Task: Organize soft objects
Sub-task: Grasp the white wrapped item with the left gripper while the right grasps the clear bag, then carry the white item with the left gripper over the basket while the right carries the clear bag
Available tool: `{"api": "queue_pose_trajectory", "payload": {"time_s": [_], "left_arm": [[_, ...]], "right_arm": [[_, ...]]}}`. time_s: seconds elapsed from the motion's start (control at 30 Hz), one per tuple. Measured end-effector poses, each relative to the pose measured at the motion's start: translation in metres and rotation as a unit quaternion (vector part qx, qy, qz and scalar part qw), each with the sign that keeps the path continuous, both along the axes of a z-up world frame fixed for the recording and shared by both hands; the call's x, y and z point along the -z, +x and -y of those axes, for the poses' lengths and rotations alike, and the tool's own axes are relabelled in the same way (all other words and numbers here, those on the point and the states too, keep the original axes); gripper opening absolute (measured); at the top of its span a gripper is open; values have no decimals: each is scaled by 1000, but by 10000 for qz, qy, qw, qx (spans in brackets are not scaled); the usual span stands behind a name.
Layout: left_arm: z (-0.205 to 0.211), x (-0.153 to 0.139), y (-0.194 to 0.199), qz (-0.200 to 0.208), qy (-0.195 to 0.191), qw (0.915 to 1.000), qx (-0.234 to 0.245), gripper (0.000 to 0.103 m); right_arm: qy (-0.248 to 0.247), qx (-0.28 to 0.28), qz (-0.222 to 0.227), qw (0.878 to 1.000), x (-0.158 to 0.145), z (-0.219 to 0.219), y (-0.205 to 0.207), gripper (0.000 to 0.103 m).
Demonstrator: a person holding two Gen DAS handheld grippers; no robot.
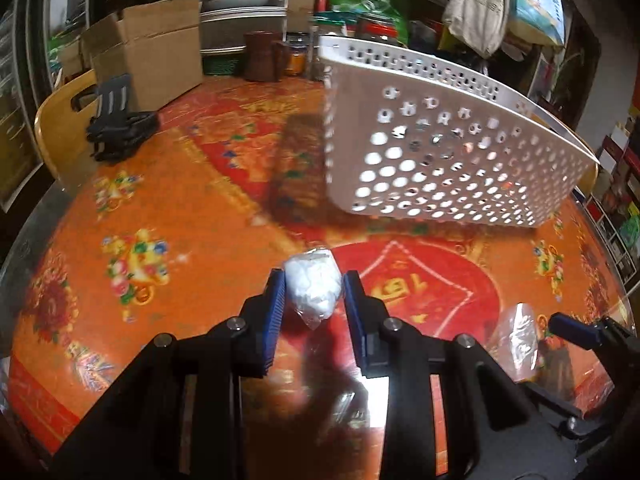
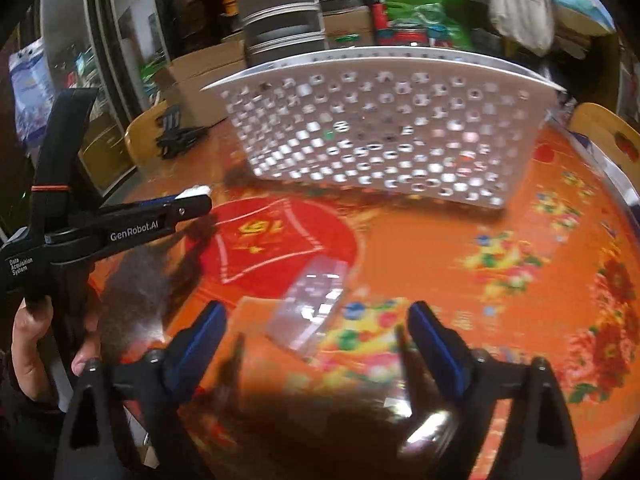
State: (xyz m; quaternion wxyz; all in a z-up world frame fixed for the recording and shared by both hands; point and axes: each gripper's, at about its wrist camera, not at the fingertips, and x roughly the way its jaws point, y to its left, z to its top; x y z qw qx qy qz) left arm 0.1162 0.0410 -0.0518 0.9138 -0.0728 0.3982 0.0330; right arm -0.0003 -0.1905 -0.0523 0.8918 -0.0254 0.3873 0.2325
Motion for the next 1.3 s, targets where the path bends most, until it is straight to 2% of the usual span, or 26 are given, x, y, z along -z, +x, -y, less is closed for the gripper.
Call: {"api": "queue_pose_trajectory", "payload": {"time_s": [0.13,0.2,0.3,0.57,0.9,1.3], "left_arm": [[-16,7,-4,-14,-95,9999,-49,27],[-18,8,-7,-18,-116,9999,-55,27],[-17,11,-8,-22,-125,9999,-53,27],[-5,2,-22,167,-71,9998,116,27],[18,-31,-55,721,79,9961,505,27],[26,-79,-74,1066,213,9921,619,27]], "right_arm": [[-144,-75,-55,9999,4,-17,3,67],[-192,-90,-75,9997,5,-22,4,50],[-291,-93,-58,9995,7,-32,5,37],[-407,-54,134,9991,2,-33,8,33],[-282,233,507,9980,-29,17,-3,31],[-54,513,855,9950,-74,63,-8,31]]}}
